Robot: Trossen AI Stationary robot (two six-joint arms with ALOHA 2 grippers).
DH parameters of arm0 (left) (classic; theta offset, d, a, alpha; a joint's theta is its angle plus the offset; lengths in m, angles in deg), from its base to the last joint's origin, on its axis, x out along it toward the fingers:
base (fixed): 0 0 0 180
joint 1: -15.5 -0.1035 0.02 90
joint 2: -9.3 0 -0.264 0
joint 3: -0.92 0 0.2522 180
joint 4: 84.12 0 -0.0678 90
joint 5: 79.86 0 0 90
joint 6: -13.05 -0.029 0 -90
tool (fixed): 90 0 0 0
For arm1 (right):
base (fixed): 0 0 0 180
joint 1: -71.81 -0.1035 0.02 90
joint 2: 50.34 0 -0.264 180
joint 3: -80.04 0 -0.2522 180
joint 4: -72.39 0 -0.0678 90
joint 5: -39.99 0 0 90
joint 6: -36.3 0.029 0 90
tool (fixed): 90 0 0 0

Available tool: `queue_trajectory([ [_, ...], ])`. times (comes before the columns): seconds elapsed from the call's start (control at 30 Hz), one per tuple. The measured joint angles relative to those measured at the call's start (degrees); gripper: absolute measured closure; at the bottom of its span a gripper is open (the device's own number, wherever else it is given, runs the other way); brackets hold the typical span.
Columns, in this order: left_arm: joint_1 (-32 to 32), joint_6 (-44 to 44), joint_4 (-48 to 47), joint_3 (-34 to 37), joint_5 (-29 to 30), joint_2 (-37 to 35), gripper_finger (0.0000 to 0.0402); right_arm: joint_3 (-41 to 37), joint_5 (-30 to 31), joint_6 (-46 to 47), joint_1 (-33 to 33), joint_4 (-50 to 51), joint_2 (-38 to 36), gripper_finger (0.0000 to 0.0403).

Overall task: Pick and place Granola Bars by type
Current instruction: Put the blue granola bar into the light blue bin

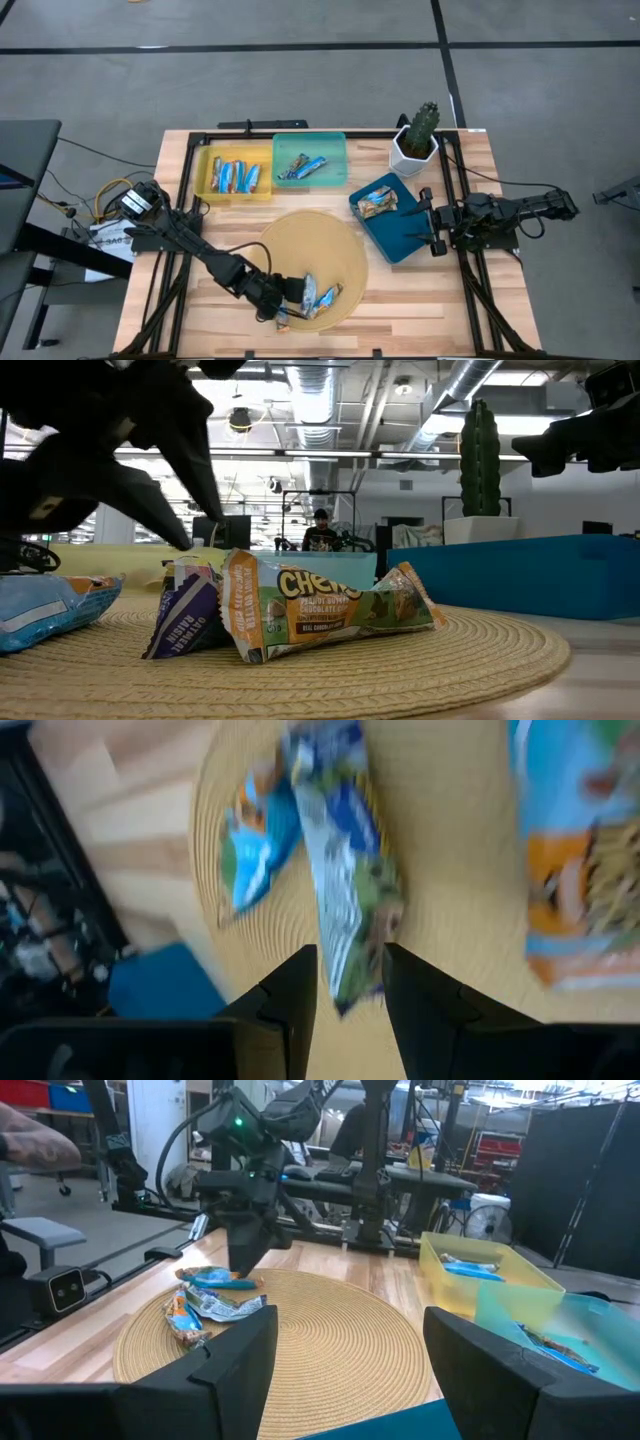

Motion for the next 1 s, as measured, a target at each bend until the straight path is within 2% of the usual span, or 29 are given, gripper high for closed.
queue_trajectory([
  [0.17, 0.0, 0.3, 1.3, 0.0, -5.6, 0.0, 0.0292, 0.0, 0.0, 0.0, 0.0, 0.0, 0.0, 0.0159],
  [0.4, -0.5, 1.0, 3.4, 0.0, -6.1, 0.0, 0.0264, 0.0, 0.0, 0.0, 0.0, 0.0, 0.0, 0.0159],
  [0.6, -0.6, 2.0, 3.8, 0.0, -10.7, 0.1, 0.0223, 0.0, 0.0, 0.0, 0.0, 0.0, 0.0, 0.0159],
  [0.8, -1.4, 1.4, 5.0, 0.0, -12.1, 0.1, 0.0187, 0.0, 0.0, 0.0, 0.0, 0.0, 0.0, 0.0159],
  [1.0, -2.8, 0.3, 10.0, 0.0, -13.2, 3.9, 0.0177, 0.0, 0.0, 0.0, 0.0, 0.0, 0.0, 0.0159],
])
